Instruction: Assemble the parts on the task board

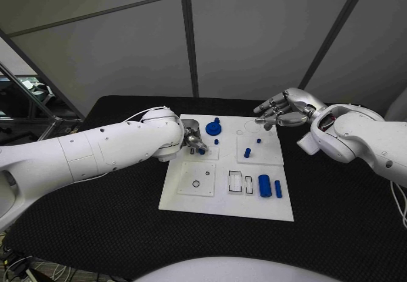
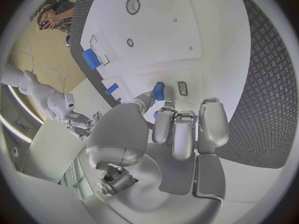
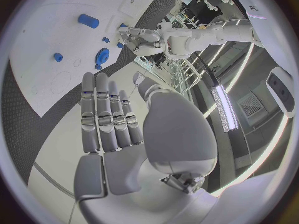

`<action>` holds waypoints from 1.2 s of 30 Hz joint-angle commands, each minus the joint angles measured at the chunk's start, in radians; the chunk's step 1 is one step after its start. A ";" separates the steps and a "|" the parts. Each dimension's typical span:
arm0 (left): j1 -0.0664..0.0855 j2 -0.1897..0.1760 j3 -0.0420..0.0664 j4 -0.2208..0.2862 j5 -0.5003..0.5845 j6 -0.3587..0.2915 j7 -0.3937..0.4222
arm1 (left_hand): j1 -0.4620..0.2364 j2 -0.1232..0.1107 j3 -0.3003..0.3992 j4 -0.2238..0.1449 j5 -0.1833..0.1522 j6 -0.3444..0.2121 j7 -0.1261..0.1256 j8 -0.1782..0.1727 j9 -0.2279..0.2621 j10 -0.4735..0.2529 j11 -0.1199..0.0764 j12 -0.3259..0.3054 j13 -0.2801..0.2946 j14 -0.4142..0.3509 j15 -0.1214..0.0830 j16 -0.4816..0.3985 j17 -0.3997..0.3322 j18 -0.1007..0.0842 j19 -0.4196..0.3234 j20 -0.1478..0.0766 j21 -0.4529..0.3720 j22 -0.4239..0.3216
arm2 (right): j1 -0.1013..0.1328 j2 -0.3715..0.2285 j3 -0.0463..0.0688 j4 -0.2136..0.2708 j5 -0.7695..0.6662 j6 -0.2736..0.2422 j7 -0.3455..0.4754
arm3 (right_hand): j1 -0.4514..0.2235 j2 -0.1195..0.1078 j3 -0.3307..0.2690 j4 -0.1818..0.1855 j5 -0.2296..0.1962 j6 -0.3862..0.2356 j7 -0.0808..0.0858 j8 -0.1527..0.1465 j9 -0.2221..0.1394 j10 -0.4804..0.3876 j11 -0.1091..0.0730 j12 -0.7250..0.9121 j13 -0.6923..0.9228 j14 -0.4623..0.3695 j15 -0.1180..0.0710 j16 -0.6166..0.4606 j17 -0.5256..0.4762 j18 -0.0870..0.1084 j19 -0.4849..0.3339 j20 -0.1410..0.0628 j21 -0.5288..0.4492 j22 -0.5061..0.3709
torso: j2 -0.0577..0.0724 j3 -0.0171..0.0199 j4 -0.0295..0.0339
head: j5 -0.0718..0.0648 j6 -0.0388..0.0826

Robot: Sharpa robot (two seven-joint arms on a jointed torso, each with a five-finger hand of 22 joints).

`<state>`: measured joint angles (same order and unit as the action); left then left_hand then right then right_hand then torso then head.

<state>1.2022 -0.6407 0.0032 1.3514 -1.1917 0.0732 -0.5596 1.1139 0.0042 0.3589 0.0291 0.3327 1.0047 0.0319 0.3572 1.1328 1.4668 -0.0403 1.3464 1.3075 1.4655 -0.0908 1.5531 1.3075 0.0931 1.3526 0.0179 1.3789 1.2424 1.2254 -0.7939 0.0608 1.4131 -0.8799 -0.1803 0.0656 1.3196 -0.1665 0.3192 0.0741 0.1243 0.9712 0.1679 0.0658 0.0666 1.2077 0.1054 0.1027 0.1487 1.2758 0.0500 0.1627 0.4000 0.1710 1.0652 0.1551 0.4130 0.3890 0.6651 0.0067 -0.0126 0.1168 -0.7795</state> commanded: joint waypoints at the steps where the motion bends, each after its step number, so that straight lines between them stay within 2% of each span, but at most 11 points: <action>1: -0.002 0.004 -0.002 -0.009 0.007 0.035 -0.013 | -0.016 0.001 0.001 0.008 -0.006 0.024 -0.014 -0.008 0.002 0.042 -0.006 0.003 0.178 0.101 -0.008 0.004 0.247 -0.018 0.008 -0.001 0.002 0.004 | 0.002 0.001 0.001 0.000 -0.001 0.011 0.010 | -0.009 -0.001 -0.006 0.001 0.003 0.001 0.004 -0.001 0.000 0.006 0.002 -0.006 -0.001 0.009 0.000 -0.003 -0.001 0.010 0.008 0.000 -0.004 -0.001 | 0.000 0.0002 0.0004 | -0.001 -0.001; 13: -0.002 0.011 -0.002 -0.020 0.008 0.063 -0.016 | -0.042 -0.015 -0.045 0.056 -0.033 0.040 -0.019 -0.016 0.013 0.044 -0.009 0.005 0.181 0.101 -0.010 0.005 0.249 -0.019 0.013 -0.003 0.003 0.011 | 0.002 0.001 0.001 -0.002 -0.001 0.018 0.009 | -0.008 0.000 -0.007 -0.002 0.003 0.002 0.004 -0.001 0.000 0.006 0.002 -0.008 -0.004 0.010 0.000 -0.008 -0.002 0.011 0.010 0.001 -0.008 -0.004 | -0.001 -0.0003 0.0010 | -0.003 -0.004; 14: -0.002 0.012 -0.002 -0.021 0.008 0.063 -0.016 | -0.044 -0.018 -0.051 0.063 -0.044 0.042 -0.019 -0.017 0.014 0.045 -0.009 0.005 0.181 0.101 -0.011 0.005 0.249 -0.019 0.013 -0.004 0.003 0.011 | 0.002 0.002 0.001 -0.002 -0.001 0.018 0.009 | -0.008 0.000 -0.007 -0.002 0.003 0.002 0.004 -0.001 0.000 0.006 0.002 -0.008 -0.004 0.010 0.000 -0.008 -0.002 0.011 0.010 0.001 -0.008 -0.004 | -0.001 -0.0002 0.0011 | -0.003 -0.004; 16: -0.002 0.013 -0.002 -0.023 0.008 0.062 -0.016 | -0.052 -0.021 -0.068 0.082 -0.094 0.047 -0.019 -0.020 0.017 0.045 -0.009 0.005 0.182 0.101 -0.011 0.005 0.249 -0.019 0.014 -0.004 0.003 0.012 | 0.002 0.002 0.001 -0.002 -0.001 0.019 0.009 | -0.008 0.000 -0.007 -0.002 0.003 0.002 0.004 -0.001 0.000 0.006 0.002 -0.008 -0.004 0.010 0.000 -0.008 -0.002 0.011 0.010 0.001 -0.008 -0.004 | -0.001 -0.0001 0.0009 | -0.003 -0.003; 21: -0.002 0.016 -0.002 -0.028 0.008 0.051 -0.016 | -0.067 -0.025 -0.099 0.124 -0.161 0.055 -0.019 -0.024 0.024 0.046 -0.009 0.007 0.184 0.101 -0.011 0.005 0.249 -0.020 0.017 -0.005 0.004 0.017 | 0.002 0.003 0.001 -0.003 -0.001 0.019 0.010 | -0.008 0.000 -0.007 -0.002 0.003 0.002 0.004 -0.001 0.000 0.006 0.002 -0.008 -0.004 0.010 0.000 -0.008 -0.002 0.011 0.010 0.001 -0.008 -0.004 | -0.001 -0.0005 0.0003 | -0.003 -0.002; 26: -0.002 0.020 -0.002 -0.035 0.008 0.040 -0.016 | -0.076 -0.029 -0.140 0.186 -0.237 0.062 -0.018 -0.029 0.037 0.048 -0.008 0.011 0.187 0.102 -0.012 0.007 0.251 -0.021 0.021 -0.005 0.006 0.024 | 0.002 0.005 0.001 -0.005 -0.001 0.019 0.010 | -0.008 -0.001 -0.008 -0.003 0.002 0.002 0.004 -0.001 0.000 0.006 0.002 -0.008 -0.005 0.011 0.000 -0.010 -0.002 0.011 0.011 0.001 -0.011 -0.006 | -0.001 -0.0001 0.0004 | -0.004 -0.001; 36: -0.003 0.021 -0.002 -0.037 0.008 0.020 -0.012 | -0.073 -0.041 -0.194 0.258 -0.281 0.070 -0.019 -0.033 0.059 0.050 -0.009 0.015 0.190 0.102 -0.014 0.008 0.252 -0.022 0.025 -0.007 0.007 0.033 | 0.002 0.006 0.001 -0.007 -0.001 0.020 0.010 | -0.009 -0.001 -0.008 -0.003 0.002 0.002 0.004 -0.001 0.000 0.006 0.002 -0.008 -0.006 0.011 0.000 -0.011 -0.002 0.011 0.012 0.001 -0.012 -0.007 | -0.001 -0.0003 0.0011 | -0.005 -0.002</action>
<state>1.2028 -0.6211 0.0037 1.3126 -1.1898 0.0928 -0.5665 1.0381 -0.0274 0.1669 0.2830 0.0575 1.0669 0.0123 0.3304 1.1911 1.4635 -0.0442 1.3584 1.3074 1.4654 -0.0985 1.5569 1.3075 0.0779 1.3721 0.0129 1.3829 1.2740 1.2253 -0.7893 0.0606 1.4052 -0.8803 -0.1675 0.0654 1.3197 -0.1666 0.3151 0.0700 0.1243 0.9712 0.1679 0.0658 0.0666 1.2077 0.1054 0.0987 0.1444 1.2831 0.0499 0.1553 0.3989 0.1711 1.0726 0.1551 0.4063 0.3840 0.6644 0.0063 -0.0118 0.1122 -0.7817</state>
